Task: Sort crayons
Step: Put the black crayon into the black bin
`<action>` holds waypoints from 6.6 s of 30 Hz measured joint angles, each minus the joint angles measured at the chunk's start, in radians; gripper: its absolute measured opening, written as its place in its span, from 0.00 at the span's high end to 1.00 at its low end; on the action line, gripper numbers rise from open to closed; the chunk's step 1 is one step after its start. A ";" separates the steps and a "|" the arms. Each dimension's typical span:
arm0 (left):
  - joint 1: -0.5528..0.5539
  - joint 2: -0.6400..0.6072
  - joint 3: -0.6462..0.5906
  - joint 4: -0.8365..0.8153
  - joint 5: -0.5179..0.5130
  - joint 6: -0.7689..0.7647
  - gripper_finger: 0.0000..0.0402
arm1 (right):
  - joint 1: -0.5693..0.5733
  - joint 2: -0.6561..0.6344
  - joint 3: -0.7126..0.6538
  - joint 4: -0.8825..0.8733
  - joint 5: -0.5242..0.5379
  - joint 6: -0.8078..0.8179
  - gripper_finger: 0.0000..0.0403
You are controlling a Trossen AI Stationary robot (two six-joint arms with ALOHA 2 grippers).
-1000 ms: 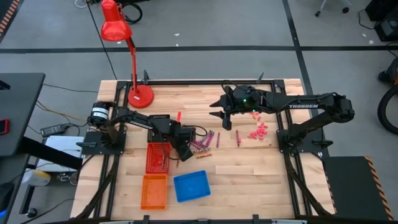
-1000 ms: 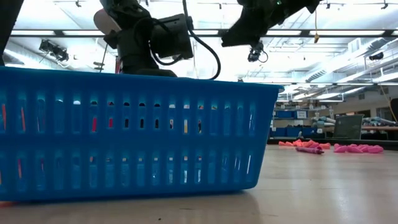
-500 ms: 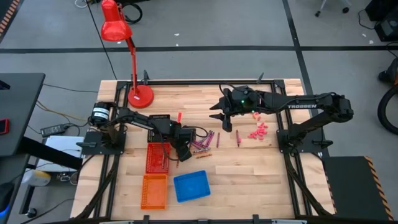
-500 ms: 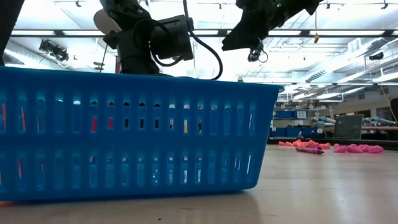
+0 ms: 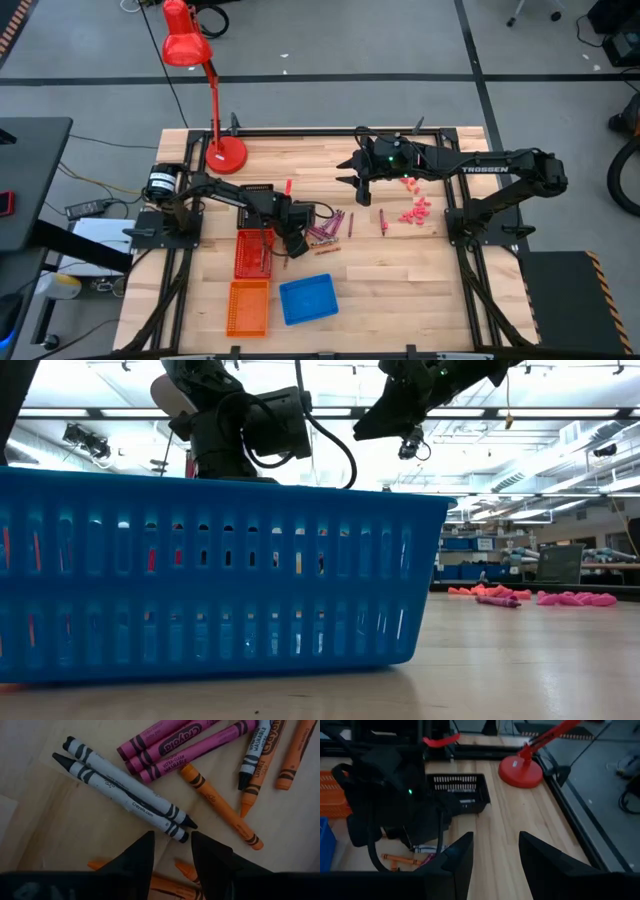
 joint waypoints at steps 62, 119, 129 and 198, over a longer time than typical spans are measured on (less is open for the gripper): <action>0.108 0.039 0.096 -0.184 -0.071 -0.299 0.65 | -0.020 0.003 0.002 0.075 -0.104 0.071 0.60; 0.042 0.077 0.097 -0.168 -0.151 -0.307 0.96 | -0.018 0.003 0.002 0.084 -0.107 0.097 0.60; 0.054 0.044 0.091 -0.138 -0.168 -0.332 0.96 | -0.016 0.003 0.002 0.083 -0.107 0.098 0.60; 0.137 -0.177 -0.047 -0.560 -0.283 -0.398 0.89 | -0.026 -0.006 0.001 0.061 -0.106 0.123 0.60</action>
